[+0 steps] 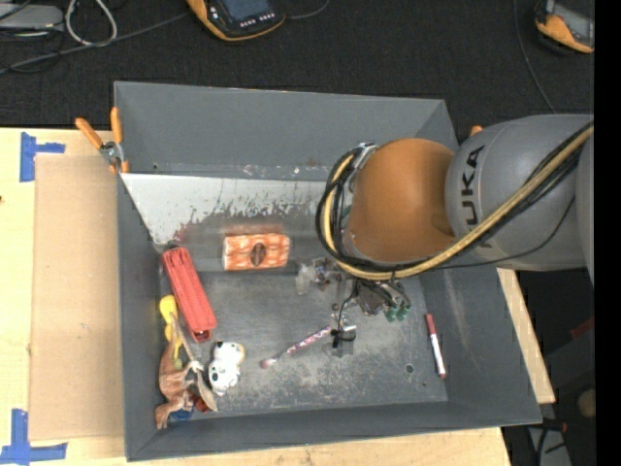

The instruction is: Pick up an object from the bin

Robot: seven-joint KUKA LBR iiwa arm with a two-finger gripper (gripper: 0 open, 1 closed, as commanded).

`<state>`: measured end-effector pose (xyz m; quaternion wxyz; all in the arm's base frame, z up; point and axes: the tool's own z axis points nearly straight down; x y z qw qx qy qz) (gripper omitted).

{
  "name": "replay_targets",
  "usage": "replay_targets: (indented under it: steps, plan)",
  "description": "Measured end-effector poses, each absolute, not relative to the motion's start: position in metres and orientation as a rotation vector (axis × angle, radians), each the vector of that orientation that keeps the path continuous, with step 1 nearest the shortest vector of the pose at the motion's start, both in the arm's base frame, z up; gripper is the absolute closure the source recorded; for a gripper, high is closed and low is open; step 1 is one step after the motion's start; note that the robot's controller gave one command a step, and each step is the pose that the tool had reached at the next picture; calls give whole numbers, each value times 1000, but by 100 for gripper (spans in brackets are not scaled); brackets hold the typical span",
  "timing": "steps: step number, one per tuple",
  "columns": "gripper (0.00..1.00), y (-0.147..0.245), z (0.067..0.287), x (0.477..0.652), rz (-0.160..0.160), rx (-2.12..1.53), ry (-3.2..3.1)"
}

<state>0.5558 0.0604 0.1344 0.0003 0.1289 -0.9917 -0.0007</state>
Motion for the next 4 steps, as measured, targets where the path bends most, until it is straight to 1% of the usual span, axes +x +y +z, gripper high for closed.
replay_targets:
  steps: [1, 2, 3, 4]
  plan:
    - [0, 48, 129, 554, -4, 714, -3055]
    - [0, 75, 66, 553, -5, 840, -3023]
    - [100, 77, 69, 567, -2, 828, -3033]
    - [100, 77, 69, 567, -2, 828, -3033]
